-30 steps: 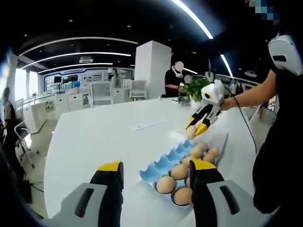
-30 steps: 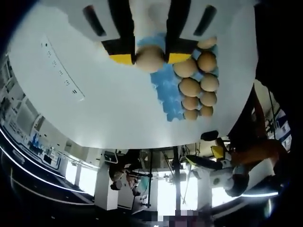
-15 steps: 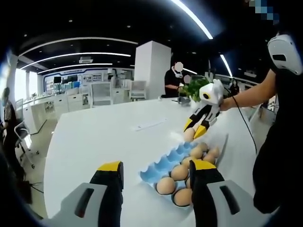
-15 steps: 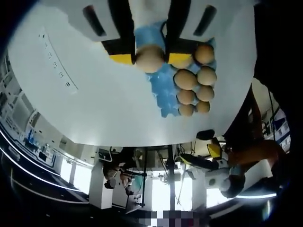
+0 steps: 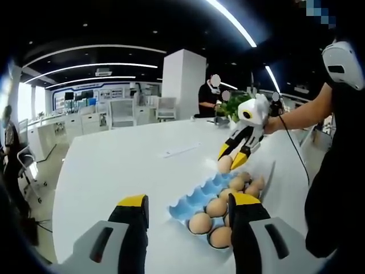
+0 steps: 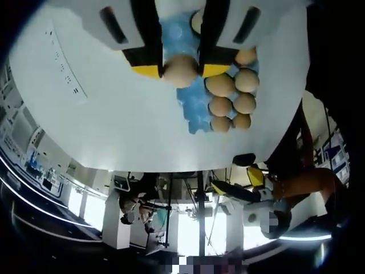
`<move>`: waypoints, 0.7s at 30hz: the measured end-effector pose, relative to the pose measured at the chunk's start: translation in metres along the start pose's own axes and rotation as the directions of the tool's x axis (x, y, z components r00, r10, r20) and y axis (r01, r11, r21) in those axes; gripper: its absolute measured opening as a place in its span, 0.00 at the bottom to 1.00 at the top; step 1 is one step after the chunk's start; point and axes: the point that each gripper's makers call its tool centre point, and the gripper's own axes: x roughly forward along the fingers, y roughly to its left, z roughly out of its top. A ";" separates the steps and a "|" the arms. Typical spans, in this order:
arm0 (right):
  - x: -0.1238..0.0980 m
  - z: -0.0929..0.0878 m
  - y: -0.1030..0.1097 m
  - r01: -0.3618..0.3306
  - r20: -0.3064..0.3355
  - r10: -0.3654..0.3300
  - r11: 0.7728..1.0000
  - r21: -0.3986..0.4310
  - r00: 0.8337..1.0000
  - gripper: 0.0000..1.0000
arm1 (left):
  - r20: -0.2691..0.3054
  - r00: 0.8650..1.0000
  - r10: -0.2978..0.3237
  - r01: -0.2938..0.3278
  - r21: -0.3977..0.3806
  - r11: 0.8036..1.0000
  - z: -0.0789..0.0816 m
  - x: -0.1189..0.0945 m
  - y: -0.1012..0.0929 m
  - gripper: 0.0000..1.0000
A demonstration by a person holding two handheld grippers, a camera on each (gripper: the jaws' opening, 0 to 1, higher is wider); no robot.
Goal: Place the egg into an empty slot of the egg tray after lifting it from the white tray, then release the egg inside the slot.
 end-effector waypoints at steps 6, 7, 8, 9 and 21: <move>0.014 0.012 0.006 -0.021 0.016 0.021 1.000 -0.012 1.000 0.24 | 0.001 1.000 0.005 -0.005 -0.001 1.000 -0.001 -0.002 0.002 0.57; 0.016 0.014 0.006 -0.023 0.019 0.023 1.000 -0.012 1.000 0.24 | 0.002 1.000 0.005 -0.005 -0.003 1.000 -0.001 -0.002 0.002 0.57; 0.018 0.016 0.007 -0.026 0.023 0.026 1.000 -0.013 0.999 0.24 | 0.002 1.000 0.005 -0.005 -0.005 1.000 -0.001 -0.003 0.002 0.57; 0.021 0.019 0.009 -0.033 0.026 0.033 0.999 -0.016 0.999 0.24 | 0.003 1.000 0.008 -0.008 -0.003 1.000 -0.001 -0.003 0.002 0.57; 0.040 0.031 0.013 -0.058 0.035 0.059 0.998 -0.026 0.998 0.25 | 0.001 1.000 0.013 -0.013 -0.008 1.000 -0.003 -0.006 0.005 0.57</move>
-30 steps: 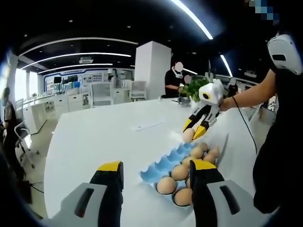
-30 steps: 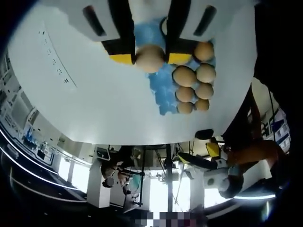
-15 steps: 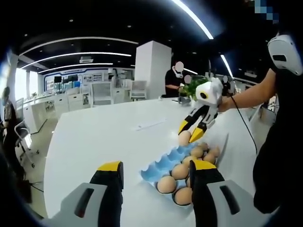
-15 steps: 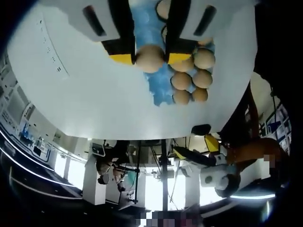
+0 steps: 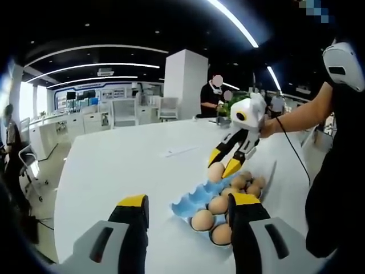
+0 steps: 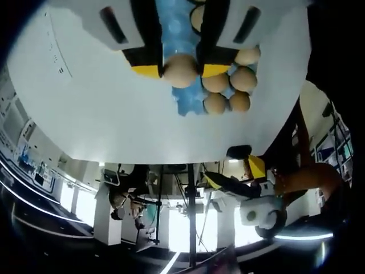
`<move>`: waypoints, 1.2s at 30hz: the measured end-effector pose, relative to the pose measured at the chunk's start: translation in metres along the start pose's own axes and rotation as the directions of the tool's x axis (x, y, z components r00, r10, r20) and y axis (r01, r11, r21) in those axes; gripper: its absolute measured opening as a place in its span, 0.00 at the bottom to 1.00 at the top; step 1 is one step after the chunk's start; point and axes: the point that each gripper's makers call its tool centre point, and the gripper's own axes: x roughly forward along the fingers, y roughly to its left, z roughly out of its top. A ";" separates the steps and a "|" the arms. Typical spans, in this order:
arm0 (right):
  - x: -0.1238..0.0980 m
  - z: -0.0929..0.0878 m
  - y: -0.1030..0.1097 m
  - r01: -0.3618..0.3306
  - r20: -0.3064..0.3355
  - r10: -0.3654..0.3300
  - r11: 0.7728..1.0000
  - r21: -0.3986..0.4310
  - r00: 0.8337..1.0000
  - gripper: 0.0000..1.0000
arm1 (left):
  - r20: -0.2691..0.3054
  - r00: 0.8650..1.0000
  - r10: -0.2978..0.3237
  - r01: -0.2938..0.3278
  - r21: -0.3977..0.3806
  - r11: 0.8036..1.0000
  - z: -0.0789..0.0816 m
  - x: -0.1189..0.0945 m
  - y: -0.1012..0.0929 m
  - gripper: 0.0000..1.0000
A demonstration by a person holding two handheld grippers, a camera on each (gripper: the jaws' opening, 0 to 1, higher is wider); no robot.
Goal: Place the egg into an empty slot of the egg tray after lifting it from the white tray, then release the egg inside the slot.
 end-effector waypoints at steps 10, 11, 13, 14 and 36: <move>0.021 0.014 0.006 -0.029 0.010 0.030 0.999 -0.027 1.000 0.25 | -0.005 1.000 -0.004 0.004 0.002 1.000 -0.001 0.002 0.000 0.57; 0.023 0.015 0.006 -0.030 0.011 0.031 0.999 -0.030 0.999 0.25 | -0.006 1.000 -0.005 0.005 0.004 1.000 -0.001 0.002 0.000 0.57; 0.028 0.019 0.006 -0.040 0.016 0.040 0.999 -0.026 0.999 0.25 | -0.007 1.000 -0.006 0.006 0.001 1.000 -0.001 0.002 0.000 0.56; 0.029 0.020 0.007 -0.041 0.018 0.041 0.999 -0.028 0.999 0.25 | -0.008 1.000 -0.007 0.007 0.001 1.000 -0.002 0.002 0.000 0.56; 0.079 0.032 0.016 -0.092 -0.012 0.091 0.994 -0.061 0.996 0.25 | -0.017 1.000 -0.007 0.007 -0.002 1.000 -0.006 0.003 0.003 0.57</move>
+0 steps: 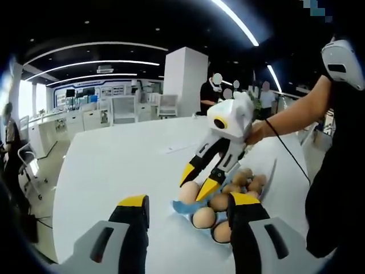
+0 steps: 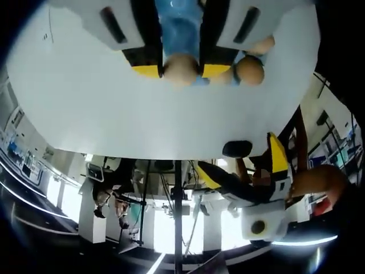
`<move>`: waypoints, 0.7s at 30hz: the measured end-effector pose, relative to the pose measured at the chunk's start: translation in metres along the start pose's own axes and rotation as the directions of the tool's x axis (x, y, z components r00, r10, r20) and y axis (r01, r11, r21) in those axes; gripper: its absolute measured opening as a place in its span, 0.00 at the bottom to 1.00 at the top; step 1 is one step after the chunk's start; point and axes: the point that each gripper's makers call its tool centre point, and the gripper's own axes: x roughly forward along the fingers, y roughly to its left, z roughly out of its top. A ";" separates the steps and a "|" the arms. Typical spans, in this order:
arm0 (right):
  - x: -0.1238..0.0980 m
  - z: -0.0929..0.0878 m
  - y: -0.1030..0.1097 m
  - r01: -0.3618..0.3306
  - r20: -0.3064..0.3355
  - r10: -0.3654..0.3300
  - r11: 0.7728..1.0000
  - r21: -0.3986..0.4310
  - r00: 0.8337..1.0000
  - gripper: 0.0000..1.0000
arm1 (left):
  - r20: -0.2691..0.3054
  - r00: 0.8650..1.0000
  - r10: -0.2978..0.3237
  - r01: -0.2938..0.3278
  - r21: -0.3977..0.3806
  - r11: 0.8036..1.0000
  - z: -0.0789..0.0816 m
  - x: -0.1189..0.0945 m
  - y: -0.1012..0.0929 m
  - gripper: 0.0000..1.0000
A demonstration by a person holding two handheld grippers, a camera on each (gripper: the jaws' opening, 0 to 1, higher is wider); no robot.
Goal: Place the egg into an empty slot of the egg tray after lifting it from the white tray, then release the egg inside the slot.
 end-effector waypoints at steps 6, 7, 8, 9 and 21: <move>0.006 -0.007 0.002 -0.011 -0.030 0.011 1.000 -0.006 1.000 0.25 | 0.001 1.000 0.002 -0.002 -0.007 1.000 -0.001 -0.001 0.000 0.56; 0.006 -0.007 0.001 -0.007 -0.031 0.007 1.000 -0.004 0.999 0.25 | 0.001 1.000 0.002 -0.002 -0.007 1.000 -0.001 -0.001 0.001 0.56; 0.007 -0.008 0.000 -0.005 -0.033 0.005 1.000 -0.003 0.999 0.25 | 0.001 1.000 0.001 -0.001 -0.007 1.000 -0.001 -0.001 0.000 0.56; 0.007 -0.008 0.000 -0.008 -0.035 0.008 1.000 0.002 0.999 0.25 | 0.001 1.000 0.000 0.000 -0.009 1.000 -0.002 -0.001 0.000 0.56; 0.021 -0.019 0.002 -0.025 -0.083 0.026 1.000 0.012 0.996 0.25 | 0.005 1.000 0.002 -0.002 -0.016 1.000 -0.001 0.001 0.002 0.56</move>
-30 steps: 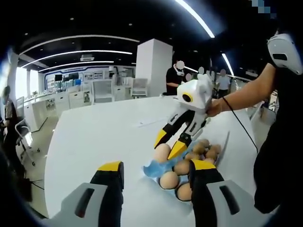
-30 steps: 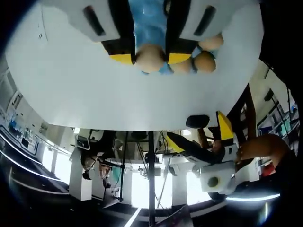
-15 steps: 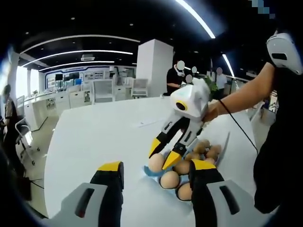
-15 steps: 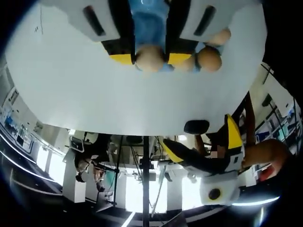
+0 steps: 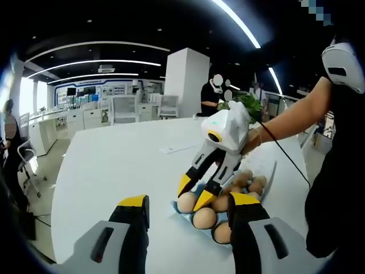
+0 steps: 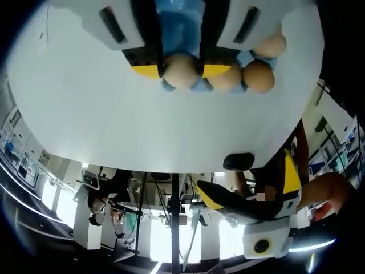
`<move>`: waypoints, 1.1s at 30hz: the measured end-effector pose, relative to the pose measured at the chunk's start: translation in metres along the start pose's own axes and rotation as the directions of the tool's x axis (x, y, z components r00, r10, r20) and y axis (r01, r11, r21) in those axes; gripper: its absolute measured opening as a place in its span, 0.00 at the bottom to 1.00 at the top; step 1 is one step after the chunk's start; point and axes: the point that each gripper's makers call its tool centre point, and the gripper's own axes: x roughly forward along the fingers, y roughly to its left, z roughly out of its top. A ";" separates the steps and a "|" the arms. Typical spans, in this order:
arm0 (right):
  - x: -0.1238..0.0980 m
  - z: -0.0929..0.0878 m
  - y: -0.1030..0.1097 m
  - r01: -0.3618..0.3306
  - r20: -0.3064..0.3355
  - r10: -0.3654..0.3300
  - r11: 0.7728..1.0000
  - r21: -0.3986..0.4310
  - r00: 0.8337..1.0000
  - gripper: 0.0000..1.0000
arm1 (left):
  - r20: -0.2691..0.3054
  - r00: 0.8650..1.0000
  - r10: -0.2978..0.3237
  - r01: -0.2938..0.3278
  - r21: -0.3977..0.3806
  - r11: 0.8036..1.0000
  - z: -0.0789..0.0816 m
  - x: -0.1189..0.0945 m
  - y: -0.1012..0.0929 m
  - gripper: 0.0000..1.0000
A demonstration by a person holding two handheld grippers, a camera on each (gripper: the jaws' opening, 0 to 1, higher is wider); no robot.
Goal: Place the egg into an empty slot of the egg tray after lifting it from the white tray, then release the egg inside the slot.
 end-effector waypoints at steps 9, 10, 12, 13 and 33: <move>0.001 0.000 -0.003 0.005 -0.002 -0.005 1.000 0.029 1.000 0.25 | -0.002 1.000 -0.001 0.001 -0.005 1.000 -0.002 0.000 0.000 0.56; 0.001 0.000 -0.003 0.000 0.001 0.000 1.000 0.029 1.000 0.26 | -0.002 1.000 -0.002 0.002 -0.005 1.000 -0.001 0.001 0.000 0.56; 0.001 -0.001 -0.003 -0.004 0.005 0.004 1.000 0.025 1.000 0.27 | 0.000 1.000 -0.002 0.002 -0.001 1.000 0.000 0.001 -0.001 0.56; 0.000 -0.001 -0.003 -0.008 0.013 0.007 1.000 0.027 1.000 0.29 | 0.000 1.000 -0.002 0.002 0.001 1.000 0.001 0.001 -0.001 0.56; -0.028 0.018 -0.014 0.009 0.184 -0.047 0.980 0.199 0.982 0.39 | 0.012 1.000 0.011 -0.011 0.008 1.000 0.006 -0.003 0.001 0.56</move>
